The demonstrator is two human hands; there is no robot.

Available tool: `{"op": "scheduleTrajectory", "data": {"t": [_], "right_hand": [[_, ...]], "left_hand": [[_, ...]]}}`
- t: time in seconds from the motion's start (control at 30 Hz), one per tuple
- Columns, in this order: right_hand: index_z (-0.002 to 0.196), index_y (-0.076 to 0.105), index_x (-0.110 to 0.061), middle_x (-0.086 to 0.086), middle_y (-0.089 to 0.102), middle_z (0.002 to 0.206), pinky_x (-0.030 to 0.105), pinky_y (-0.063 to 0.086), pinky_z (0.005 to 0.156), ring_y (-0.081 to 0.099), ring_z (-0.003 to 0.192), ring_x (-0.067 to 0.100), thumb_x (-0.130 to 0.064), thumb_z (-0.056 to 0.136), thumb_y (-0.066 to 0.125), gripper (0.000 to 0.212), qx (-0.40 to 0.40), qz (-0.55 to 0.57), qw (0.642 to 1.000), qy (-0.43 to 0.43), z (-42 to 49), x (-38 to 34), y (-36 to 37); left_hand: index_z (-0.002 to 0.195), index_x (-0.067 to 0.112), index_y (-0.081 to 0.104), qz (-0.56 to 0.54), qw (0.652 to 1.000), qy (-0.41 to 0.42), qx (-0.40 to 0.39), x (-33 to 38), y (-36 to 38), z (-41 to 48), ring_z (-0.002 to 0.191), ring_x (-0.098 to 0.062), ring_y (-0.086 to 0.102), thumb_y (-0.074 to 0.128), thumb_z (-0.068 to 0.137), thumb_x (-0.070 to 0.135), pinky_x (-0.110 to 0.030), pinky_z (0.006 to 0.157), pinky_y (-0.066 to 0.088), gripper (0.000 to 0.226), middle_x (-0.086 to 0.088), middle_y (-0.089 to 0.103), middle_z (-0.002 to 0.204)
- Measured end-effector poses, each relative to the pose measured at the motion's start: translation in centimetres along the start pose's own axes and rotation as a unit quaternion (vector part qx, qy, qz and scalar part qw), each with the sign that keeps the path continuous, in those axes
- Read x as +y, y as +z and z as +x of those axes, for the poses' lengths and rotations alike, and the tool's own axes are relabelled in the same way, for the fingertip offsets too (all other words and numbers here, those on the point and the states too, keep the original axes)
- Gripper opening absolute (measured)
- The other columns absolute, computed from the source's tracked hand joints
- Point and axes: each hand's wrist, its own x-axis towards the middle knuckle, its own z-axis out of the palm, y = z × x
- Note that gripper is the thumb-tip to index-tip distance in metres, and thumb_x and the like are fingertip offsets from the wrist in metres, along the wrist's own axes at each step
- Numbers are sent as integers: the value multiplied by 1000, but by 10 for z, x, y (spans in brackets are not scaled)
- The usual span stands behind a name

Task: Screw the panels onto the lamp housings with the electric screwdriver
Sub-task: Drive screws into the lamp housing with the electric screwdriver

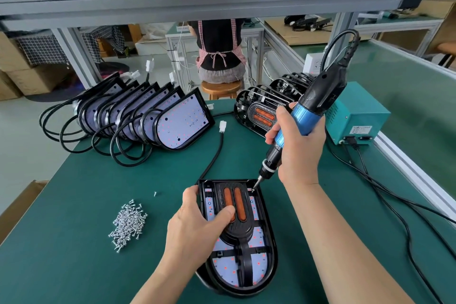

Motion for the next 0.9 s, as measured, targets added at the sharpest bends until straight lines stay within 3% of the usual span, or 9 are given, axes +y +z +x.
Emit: {"op": "scheduleTrajectory", "data": {"t": [0.2, 0.6, 0.9], "right_hand": [[95, 53, -21, 4, 55, 62, 29, 49, 51, 55, 48, 20, -18, 86, 71, 20, -16, -5, 1000, 4, -2, 2, 3], [100, 52, -16, 15, 51, 71, 32, 47, 48, 54, 46, 21, -20, 81, 70, 27, -68, -24, 997, 5, -3, 5, 9], [90, 45, -14, 3, 48, 60, 27, 42, 45, 48, 39, 20, -8, 80, 65, 22, -81, -41, 996, -4, 4, 16, 11]], "left_hand": [[119, 36, 48, 1, 1000, 3, 3, -3, 1, 2, 91, -1, 64, 77, 78, 47, -31, 83, 50, 52, 22, 68, 84], [118, 37, 51, -20, 1000, 8, -1, -8, 3, 4, 90, -3, 66, 77, 79, 45, -36, 88, 53, 48, 28, 69, 79], [108, 42, 49, -27, 999, 21, -8, -15, 6, 7, 82, 7, 64, 77, 80, 43, -28, 81, 53, 40, 37, 66, 85]]}}
